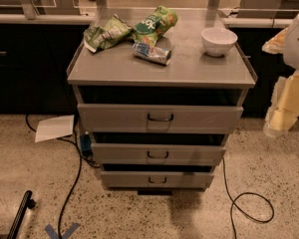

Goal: Open bottom drawer

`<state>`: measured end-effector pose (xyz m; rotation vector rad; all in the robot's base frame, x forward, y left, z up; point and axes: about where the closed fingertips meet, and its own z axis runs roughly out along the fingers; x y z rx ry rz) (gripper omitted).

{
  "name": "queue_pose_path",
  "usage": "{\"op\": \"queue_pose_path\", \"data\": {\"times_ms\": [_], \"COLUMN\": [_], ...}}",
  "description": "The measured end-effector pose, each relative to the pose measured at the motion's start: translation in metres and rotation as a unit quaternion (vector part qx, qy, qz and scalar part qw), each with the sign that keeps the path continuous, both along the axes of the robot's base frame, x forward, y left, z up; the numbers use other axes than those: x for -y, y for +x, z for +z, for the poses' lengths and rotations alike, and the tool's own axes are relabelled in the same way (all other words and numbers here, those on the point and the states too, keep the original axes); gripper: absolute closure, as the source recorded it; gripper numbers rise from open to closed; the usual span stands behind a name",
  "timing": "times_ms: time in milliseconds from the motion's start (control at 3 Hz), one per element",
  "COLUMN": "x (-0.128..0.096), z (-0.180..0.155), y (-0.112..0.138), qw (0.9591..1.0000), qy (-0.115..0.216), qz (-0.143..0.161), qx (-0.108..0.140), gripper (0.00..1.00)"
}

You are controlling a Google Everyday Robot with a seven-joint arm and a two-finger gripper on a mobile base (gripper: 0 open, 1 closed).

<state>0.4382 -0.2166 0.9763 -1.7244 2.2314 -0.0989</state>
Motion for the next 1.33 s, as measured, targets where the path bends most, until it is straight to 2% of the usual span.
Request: {"op": "queue_pose_path", "data": {"times_ms": [333, 667, 1000, 1333], "x": [0.0, -0.002, -0.006, 0.007], "z": [0.0, -0.009, -0.031, -0.084], "y": [0.0, -0.001, -0.023, -0.048], "qw": [1.0, 0.9997, 0.9964, 0.9864], "qy": [0.0, 0.005, 0.028, 0.057], "qz": [0.0, -0.018, -0.072, -0.149], "qx": [0.0, 0.013, 0.036, 0.037], "gripper": [0.0, 0.0, 0.0, 0.0]}}
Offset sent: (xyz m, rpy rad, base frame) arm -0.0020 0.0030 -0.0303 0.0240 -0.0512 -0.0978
